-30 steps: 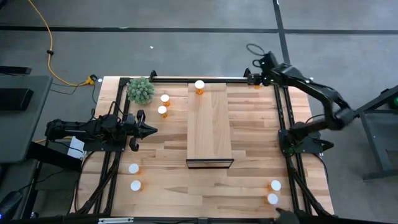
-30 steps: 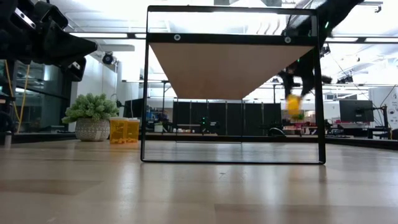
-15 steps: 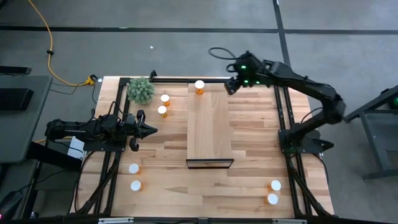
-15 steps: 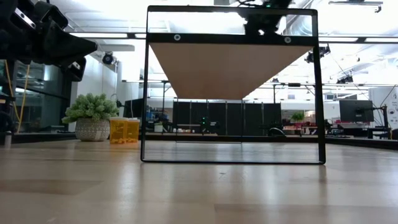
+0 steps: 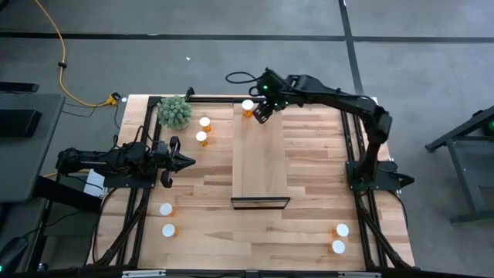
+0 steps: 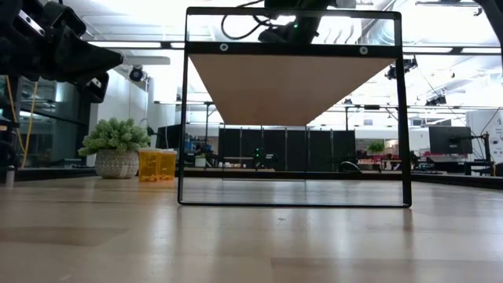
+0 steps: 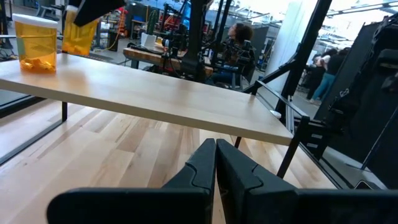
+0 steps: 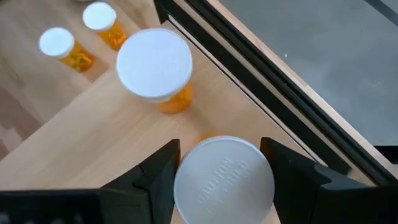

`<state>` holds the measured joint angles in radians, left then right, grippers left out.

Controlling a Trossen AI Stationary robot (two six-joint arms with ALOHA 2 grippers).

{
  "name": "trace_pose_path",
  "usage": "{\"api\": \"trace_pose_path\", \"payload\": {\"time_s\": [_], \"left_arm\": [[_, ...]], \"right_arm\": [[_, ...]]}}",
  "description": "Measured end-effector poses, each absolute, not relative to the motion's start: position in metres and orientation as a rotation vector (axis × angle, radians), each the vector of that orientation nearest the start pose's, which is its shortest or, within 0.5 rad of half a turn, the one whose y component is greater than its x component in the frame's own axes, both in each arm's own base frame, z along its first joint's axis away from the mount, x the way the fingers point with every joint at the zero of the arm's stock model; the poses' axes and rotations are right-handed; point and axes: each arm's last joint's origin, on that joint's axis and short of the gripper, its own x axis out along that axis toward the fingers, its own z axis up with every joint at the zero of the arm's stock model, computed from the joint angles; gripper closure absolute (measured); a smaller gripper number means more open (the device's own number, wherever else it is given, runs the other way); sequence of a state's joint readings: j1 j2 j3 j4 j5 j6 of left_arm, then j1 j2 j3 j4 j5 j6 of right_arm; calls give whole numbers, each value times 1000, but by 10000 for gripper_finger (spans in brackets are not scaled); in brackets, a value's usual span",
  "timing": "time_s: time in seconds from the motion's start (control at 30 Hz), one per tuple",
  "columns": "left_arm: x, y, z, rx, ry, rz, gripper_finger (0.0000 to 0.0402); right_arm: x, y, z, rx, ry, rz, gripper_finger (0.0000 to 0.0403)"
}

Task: Pick and place medicine bottles onto shelf by color
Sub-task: Put the orange pill bottle on the shelf

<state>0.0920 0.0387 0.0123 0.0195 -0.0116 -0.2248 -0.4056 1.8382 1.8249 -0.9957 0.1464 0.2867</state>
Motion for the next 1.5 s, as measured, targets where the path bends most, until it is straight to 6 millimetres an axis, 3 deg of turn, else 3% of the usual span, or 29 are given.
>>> {"api": "trace_pose_path", "payload": {"time_s": [0.33,0.73,1.2,1.37,1.5], "left_arm": [[99,9,167,-225,-5,104,398],[99,9,167,-225,-5,104,398],[99,9,167,-225,-5,104,398],[99,9,167,-225,-5,104,398],[99,9,167,-225,-4,104,398]], "right_arm": [[360,-159,322,388,958,-649,210],[362,-160,322,366,949,-636,208],[362,-160,324,333,943,-616,124],[353,-155,340,283,918,-535,122],[332,-145,364,231,911,-507,121]]}}
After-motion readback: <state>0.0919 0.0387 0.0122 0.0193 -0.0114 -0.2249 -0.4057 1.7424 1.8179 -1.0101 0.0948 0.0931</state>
